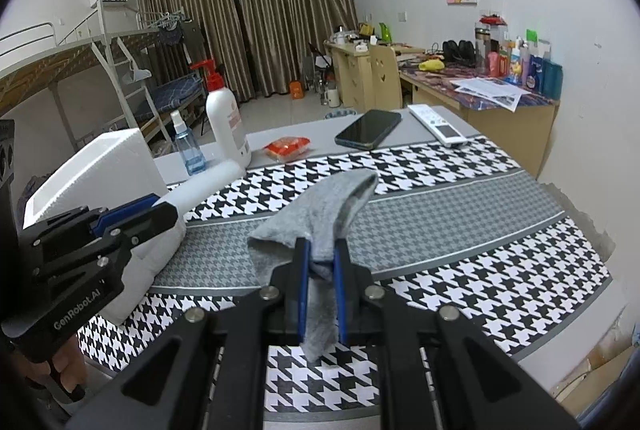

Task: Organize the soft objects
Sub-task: 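Lift the tube with the left tool while the right tool lifts the sock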

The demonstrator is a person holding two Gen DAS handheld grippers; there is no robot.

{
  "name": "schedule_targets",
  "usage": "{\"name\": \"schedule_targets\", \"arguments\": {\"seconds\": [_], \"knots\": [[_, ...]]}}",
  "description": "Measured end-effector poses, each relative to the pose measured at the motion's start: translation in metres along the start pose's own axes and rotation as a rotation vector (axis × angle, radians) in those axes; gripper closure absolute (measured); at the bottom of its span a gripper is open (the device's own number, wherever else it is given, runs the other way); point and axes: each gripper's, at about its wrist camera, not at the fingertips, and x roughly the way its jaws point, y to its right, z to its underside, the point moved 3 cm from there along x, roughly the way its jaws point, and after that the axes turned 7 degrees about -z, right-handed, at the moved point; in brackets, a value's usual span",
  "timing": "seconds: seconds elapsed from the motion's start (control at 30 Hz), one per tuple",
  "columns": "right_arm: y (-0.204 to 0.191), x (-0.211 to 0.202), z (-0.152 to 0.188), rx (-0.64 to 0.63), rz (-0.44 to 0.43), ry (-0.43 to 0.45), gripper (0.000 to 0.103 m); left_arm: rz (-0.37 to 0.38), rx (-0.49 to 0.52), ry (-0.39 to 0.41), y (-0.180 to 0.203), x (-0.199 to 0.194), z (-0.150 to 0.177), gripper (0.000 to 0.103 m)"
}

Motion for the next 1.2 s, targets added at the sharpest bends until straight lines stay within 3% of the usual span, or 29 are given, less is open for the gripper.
{"name": "schedule_targets", "arguments": {"seconds": [0.5,1.2], "knots": [[-0.012,-0.016,-0.012,-0.009,0.03,0.075,0.088,0.009,-0.002,0.095,-0.011,-0.031,-0.019,0.085],[-0.036,-0.025,-0.035,-0.054,-0.023,0.145,0.088,-0.046,-0.024,0.156,-0.039,-0.057,-0.036,0.085]]}}
